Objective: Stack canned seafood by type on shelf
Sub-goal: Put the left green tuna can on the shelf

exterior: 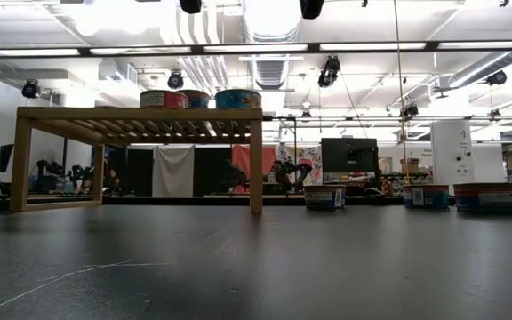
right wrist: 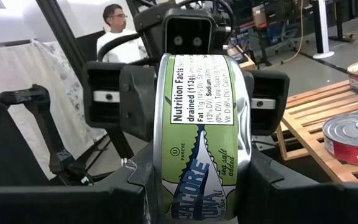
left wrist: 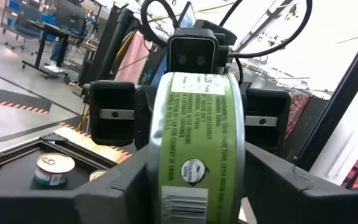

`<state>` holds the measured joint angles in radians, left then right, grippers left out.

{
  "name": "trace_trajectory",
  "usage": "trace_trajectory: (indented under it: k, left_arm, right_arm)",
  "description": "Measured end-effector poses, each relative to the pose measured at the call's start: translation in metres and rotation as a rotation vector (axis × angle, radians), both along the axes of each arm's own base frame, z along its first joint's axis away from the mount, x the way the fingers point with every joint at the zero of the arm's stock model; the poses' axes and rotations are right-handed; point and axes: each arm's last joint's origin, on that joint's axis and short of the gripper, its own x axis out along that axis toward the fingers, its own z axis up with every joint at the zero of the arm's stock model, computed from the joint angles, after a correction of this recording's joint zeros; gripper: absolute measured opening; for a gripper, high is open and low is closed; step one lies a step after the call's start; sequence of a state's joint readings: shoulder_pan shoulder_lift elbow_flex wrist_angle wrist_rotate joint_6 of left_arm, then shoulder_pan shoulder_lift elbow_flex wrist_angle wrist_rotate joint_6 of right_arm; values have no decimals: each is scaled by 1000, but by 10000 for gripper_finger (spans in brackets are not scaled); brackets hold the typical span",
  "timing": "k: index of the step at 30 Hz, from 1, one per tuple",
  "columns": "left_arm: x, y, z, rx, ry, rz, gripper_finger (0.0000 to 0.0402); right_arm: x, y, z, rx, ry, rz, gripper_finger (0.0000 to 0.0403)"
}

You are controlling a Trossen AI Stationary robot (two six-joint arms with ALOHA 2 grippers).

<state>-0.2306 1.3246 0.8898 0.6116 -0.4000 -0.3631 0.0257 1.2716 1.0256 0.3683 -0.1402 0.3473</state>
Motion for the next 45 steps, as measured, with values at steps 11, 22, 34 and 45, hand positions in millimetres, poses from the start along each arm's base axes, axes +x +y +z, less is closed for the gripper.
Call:
trace_trajectory:
  k: [11, 22, 34, 45]
  left_arm:
    - [0, 3, 0, -12, -2, 4, 115]
    - [-15, 13, 12, -196, -45, 193, 115]
    - [-89, 46, 16, -518, -14, 733, 115]
    - [-133, 63, -11, -835, -68, 915, 115]
  right_arm:
    - [0, 0, 0, 23, 3, 7, 135]
    - [-4, -10, 2, 71, 29, -51, 323]
    - [-22, -23, 1, 73, 166, -138, 320]
    - [-20, -23, -4, 53, 190, -136, 309]
